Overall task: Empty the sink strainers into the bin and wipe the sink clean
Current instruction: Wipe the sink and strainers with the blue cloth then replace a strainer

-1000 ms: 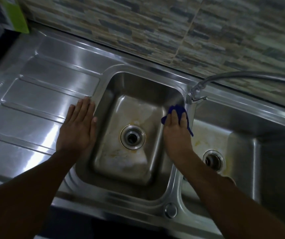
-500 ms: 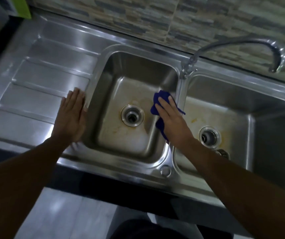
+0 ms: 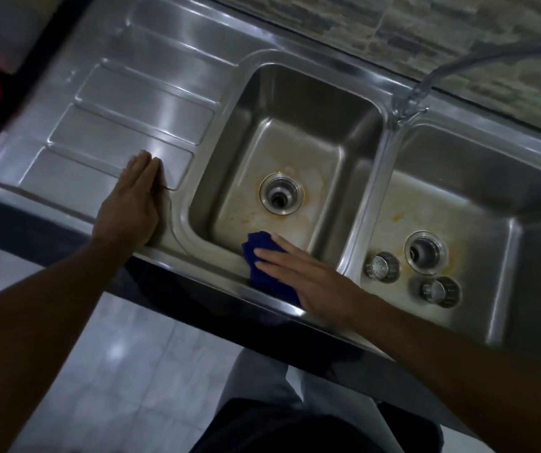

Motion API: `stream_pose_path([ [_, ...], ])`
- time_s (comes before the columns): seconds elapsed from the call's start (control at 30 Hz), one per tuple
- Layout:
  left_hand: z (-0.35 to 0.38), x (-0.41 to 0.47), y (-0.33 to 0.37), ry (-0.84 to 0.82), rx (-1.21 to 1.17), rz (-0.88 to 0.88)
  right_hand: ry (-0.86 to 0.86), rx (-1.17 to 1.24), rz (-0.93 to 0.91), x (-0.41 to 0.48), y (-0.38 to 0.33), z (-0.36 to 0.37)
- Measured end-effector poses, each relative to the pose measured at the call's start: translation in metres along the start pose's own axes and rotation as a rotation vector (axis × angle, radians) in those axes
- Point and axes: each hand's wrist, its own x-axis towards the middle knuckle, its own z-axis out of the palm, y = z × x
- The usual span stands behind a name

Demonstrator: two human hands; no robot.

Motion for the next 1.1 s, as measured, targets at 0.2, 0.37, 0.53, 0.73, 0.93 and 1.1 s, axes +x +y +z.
stream_pose_path([
  [0.2,0.0,0.0,-0.009,-0.034,0.146,0.052,0.017,-0.022,-0.064,0.094,-0.018,0.024],
  [0.37,0.0,0.0,-0.011,-0.039,0.153,0.003,0.071,-0.112,0.055,0.139,-0.031,0.032],
  [0.53,-0.001,0.002,-0.018,-0.03,0.05,-0.008,0.07,-0.193,0.085,0.173,-0.005,0.018],
  [0.73,-0.004,0.004,-0.007,-0.032,0.034,-0.039,0.101,-0.202,0.49,0.234,0.078,-0.038],
  [0.93,-0.008,0.028,-0.003,-0.053,-0.031,-0.031,0.064,-0.204,0.202,0.196,0.035,-0.001],
  [1.1,-0.006,0.078,0.001,0.042,-0.21,-0.1,0.033,-0.25,0.09,0.193,0.053,0.003],
])
